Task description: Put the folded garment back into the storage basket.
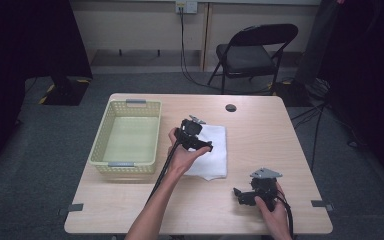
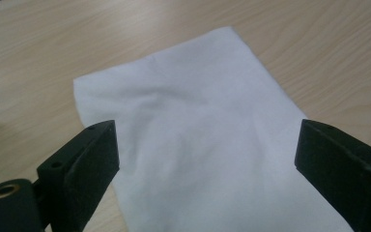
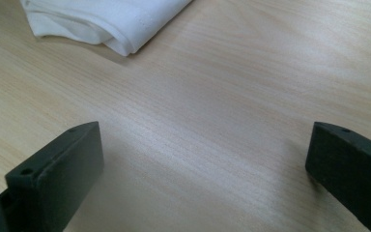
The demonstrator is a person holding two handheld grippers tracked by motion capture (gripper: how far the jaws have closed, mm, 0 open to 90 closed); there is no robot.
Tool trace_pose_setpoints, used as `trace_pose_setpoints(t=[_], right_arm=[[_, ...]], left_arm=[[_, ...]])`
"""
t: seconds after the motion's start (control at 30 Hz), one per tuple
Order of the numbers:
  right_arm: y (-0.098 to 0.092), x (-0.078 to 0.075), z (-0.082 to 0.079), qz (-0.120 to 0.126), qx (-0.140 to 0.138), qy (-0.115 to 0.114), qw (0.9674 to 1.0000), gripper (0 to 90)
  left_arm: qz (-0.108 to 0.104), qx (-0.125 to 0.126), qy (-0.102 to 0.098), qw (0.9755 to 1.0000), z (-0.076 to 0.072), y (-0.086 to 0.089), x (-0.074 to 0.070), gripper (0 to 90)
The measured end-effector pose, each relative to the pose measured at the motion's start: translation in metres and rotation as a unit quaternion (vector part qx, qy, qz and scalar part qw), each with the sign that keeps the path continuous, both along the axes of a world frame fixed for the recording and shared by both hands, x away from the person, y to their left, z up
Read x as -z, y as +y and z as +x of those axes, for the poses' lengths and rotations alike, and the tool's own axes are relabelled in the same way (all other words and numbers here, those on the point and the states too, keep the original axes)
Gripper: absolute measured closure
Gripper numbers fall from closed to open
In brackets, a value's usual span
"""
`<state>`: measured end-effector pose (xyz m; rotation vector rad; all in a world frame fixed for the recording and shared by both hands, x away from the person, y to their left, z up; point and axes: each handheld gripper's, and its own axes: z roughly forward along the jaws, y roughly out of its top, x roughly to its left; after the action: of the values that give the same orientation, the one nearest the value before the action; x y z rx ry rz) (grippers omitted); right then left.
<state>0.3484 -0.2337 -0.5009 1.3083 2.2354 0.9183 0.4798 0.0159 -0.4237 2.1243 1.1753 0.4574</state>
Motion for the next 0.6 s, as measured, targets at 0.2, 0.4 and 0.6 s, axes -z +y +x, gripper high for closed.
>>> trace_pose_setpoints(t=[0.2,0.4,0.6], right_arm=[[0.002,0.0,0.0,0.0,-0.002,0.0,1.0,0.0],[0.002,0.0,0.0,0.0,-0.003,0.0,1.0,0.0],[0.002,0.0,0.0,0.0,-0.004,0.0,1.0,0.0]], left_arm=[[0.012,0.001,0.006,0.9999,0.005,-0.01,0.011,7.4],[0.021,0.004,0.013,0.9997,0.008,-0.018,0.021,8.3],[0.025,0.005,0.023,0.9994,0.012,-0.024,0.03,8.9]])
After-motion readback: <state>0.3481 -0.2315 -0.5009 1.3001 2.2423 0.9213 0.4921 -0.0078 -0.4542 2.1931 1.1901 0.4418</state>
